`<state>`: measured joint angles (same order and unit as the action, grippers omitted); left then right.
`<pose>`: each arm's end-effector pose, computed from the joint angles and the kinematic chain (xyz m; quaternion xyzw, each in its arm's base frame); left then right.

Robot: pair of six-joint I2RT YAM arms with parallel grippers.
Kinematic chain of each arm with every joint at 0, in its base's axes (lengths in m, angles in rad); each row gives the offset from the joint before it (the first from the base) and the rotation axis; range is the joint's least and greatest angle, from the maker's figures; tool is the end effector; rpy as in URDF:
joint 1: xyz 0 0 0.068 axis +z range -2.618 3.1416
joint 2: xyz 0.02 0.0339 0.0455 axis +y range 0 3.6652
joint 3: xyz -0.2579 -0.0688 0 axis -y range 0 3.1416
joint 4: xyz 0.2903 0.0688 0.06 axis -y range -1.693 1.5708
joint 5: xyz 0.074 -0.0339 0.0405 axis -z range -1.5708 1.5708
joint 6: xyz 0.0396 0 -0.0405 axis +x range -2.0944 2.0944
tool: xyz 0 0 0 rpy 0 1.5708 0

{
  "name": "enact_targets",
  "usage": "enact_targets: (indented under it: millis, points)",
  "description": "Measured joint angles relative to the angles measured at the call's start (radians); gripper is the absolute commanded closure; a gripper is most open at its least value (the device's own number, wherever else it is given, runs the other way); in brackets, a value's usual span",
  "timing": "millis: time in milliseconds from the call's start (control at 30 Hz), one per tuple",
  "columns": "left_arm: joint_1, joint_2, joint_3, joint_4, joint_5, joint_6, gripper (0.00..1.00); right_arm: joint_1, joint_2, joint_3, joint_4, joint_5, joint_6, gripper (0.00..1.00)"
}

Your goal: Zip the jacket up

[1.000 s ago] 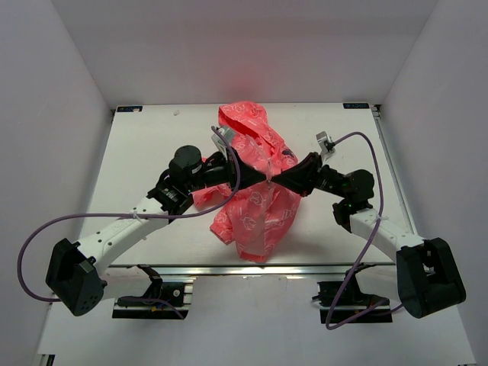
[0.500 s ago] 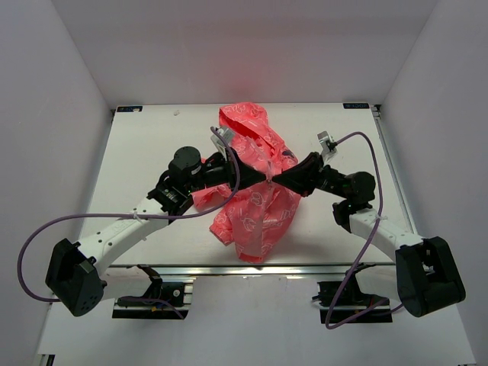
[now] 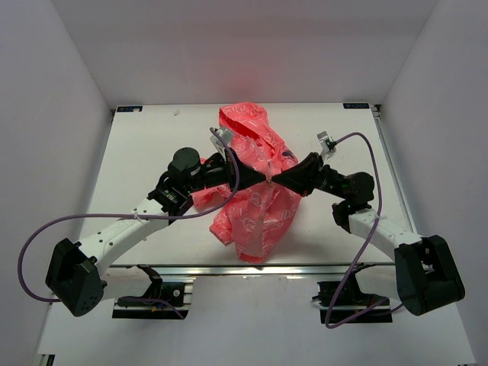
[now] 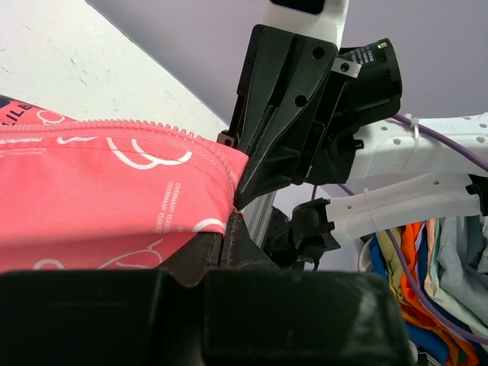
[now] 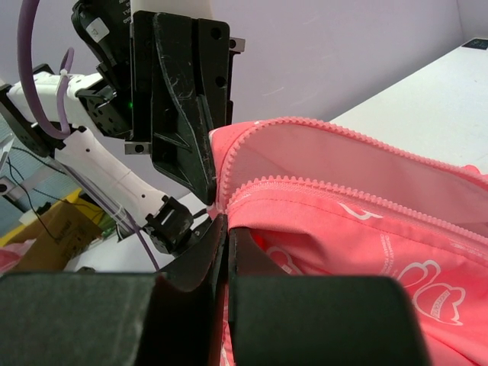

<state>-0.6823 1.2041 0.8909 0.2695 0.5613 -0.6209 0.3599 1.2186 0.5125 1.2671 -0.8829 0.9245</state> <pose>0.2425 -0.2242 0.3172 0.2127 0.6879 -0.5620 0.4070 0.2464 0.1254 0.2656 -0.2373 0.5242 0.6395 0.5099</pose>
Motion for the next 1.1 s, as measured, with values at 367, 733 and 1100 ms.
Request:
enact_targets:
  millis: [367, 733, 1100]
  points:
    - [0.001, 0.000, -0.019, 0.024, 0.012, -0.023, 1.00, -0.007, 0.001, -0.017, 0.008, 0.040, 0.039, 1.00]
    - [0.005, 0.003, -0.035, 0.064, 0.039, -0.056, 1.00, -0.013, 0.030, -0.017, 0.021, 0.039, 0.125, 1.00]
    - [0.005, 0.031, -0.044, 0.101, 0.072, -0.086, 1.00, -0.013, 0.060, -0.017, 0.021, 0.037, 0.197, 1.00]
